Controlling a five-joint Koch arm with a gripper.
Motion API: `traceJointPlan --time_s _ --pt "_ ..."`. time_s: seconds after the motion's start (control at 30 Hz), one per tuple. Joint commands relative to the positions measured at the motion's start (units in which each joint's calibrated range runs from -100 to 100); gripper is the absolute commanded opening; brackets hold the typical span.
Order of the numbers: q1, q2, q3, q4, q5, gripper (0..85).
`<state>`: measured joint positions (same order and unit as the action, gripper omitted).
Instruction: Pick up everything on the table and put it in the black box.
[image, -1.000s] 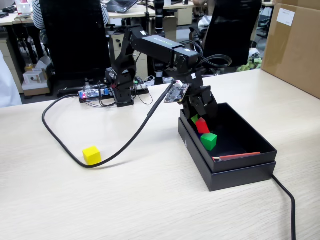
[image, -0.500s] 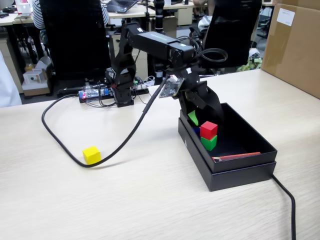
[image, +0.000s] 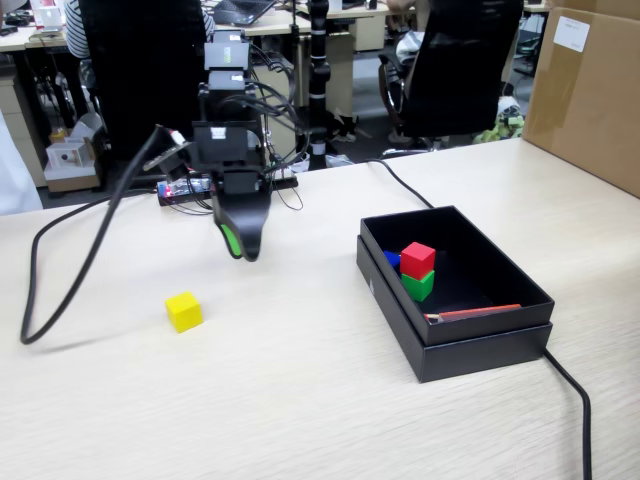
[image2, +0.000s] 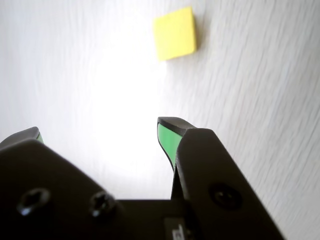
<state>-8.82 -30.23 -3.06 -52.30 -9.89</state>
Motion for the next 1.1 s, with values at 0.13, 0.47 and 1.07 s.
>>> traceJointPlan --time_s 0.13,0.47,1.07 --pt "-4.74 3.09 1.06 -0.35 -4.59 46.7" --pt "-7.57 8.25 -1.2 -0.27 -7.81 46.8" --pt "-6.94 26.15 8.41 -0.27 -7.81 37.0"
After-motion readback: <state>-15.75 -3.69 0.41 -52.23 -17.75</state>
